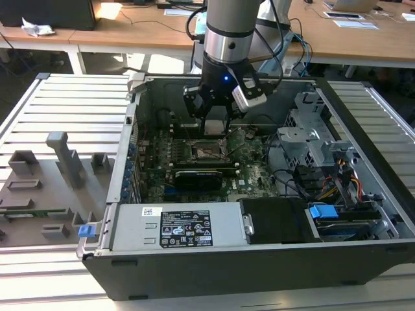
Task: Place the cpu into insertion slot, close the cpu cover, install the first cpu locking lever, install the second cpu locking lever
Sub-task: 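Place the cpu into insertion slot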
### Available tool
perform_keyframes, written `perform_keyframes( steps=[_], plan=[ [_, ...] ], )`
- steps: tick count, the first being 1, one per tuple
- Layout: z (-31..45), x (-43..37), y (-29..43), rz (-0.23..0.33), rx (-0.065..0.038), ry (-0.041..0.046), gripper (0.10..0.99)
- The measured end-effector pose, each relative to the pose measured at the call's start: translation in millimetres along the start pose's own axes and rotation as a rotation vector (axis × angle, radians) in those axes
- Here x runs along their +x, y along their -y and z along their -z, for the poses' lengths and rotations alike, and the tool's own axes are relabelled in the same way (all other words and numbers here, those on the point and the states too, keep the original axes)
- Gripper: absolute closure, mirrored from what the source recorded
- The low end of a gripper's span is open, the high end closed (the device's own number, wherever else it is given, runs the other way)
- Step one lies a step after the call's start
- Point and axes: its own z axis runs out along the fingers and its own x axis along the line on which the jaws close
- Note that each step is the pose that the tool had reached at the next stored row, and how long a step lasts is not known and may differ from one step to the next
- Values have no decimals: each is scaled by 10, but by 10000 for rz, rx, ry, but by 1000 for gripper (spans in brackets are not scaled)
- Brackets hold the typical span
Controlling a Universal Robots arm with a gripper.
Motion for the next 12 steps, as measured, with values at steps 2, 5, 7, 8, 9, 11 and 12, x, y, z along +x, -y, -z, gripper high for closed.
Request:
perform_keyframes(
  steps=[2, 5, 7, 8, 9, 11, 12],
  plan=[
    [-16, 0, 1, 0, 0, 0, 541],
    [-39, -1, 2, 0, -1, 0, 541],
    [-58, -1, 4, 0, 0, 0, 541],
    [-65, -1, 4, 0, 0, 0, 541],
    [-75, -1, 5, 0, 0, 0, 541],
    [-85, -1, 5, 0, 1, 0, 541],
    [-91, -2, 6, 0, 0, 0, 541]
  ],
)
